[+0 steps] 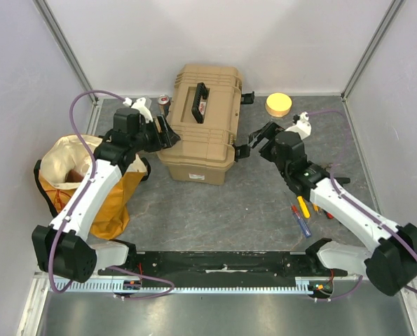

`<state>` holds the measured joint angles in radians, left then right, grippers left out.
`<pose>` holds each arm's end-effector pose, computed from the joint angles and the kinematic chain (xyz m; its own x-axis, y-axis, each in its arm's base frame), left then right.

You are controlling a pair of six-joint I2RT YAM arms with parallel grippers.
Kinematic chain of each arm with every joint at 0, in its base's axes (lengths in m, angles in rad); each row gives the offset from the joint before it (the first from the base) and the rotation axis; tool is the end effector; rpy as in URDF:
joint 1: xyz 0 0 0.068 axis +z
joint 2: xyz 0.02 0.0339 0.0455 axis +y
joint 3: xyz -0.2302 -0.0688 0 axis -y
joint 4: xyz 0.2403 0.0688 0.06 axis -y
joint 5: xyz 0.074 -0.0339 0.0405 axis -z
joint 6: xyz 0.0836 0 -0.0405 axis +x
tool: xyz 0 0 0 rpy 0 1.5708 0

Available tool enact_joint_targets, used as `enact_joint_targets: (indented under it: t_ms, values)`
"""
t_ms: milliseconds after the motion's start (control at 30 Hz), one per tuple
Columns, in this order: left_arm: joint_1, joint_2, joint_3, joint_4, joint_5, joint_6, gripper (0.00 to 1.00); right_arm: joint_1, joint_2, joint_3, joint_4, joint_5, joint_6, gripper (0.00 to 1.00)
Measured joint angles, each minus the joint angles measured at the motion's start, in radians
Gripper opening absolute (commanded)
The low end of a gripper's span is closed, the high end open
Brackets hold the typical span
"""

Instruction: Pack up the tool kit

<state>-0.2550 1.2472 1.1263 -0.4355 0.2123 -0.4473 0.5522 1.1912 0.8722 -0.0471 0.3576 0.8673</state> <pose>0.3099 -0.0990 0.2801 -0.6423 -0.2695 -0.7175 0.1574 0.8698 -0.4676 0.2911 0.1450 0.2544 -0.3597 0.6174 -0.6996 0.0945 0.7700 0.6310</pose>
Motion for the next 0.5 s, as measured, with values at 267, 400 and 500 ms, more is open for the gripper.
enact_joint_targets:
  t_ms: [267, 400, 500]
  values:
    - [-0.014, -0.012, 0.124, 0.005, 0.014, 0.045, 0.75, -0.001, -0.126, 0.0, -0.093, 0.053, -0.097, 0.92]
    - [-0.05, -0.006, 0.156, 0.055, 0.031, 0.089, 0.75, -0.001, -0.208, -0.014, -0.119, 0.024, -0.137, 0.91]
    - [-0.094, 0.045, 0.195, 0.096, 0.023, 0.133, 0.75, -0.001, -0.275, -0.037, -0.131, -0.005, -0.154, 0.91]
